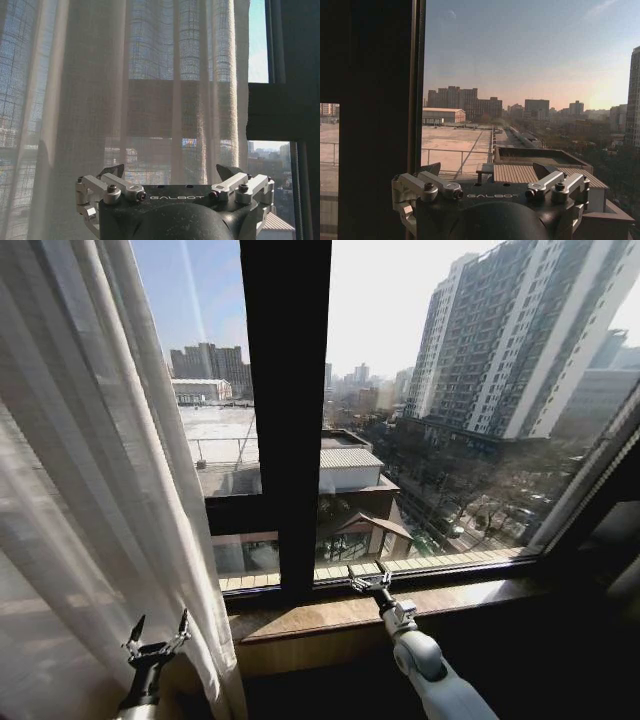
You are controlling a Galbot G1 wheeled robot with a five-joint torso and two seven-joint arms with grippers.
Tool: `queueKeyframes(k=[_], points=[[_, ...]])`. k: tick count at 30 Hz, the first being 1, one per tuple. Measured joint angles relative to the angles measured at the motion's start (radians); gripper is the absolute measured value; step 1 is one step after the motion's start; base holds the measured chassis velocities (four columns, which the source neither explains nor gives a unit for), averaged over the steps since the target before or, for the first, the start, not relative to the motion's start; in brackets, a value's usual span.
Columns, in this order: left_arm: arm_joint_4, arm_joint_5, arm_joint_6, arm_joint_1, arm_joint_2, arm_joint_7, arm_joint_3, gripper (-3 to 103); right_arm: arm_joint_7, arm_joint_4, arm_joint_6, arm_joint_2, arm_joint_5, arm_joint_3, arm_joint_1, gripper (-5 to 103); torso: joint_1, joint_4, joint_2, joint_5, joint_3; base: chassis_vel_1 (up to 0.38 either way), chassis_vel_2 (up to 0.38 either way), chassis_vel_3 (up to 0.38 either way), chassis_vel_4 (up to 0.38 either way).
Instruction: Open the curtains by pulling them apart, changing their state from closed to fully open.
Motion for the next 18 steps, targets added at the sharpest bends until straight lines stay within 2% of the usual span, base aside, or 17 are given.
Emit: queueKeyframes(k=[6,10,18], points=[[0.000,0.000,0.000,0.000,0.000,0.000,0.000,100,0.000,0.000,0.000,0.000,0.000,0.000,0.000,100,0.000,0.0000,0.000,-0.0006,0.000,-0.057,-0.060,0.066,0.072],[0.000,0.000,0.000,0.000,0.000,0.001,0.000,100,0.000,0.000,0.000,0.000,0.000,0.000,0.000,100,0.000,-0.0001,0.000,0.0003,0.000,-0.044,-0.056,0.047,0.063],[0.000,0.000,0.000,0.000,0.000,0.001,0.000,100,0.000,0.000,0.000,0.000,0.000,0.000,0.000,100,0.000,0.0001,0.000,-0.0005,0.000,0.000,0.000,0.000,0.000]])
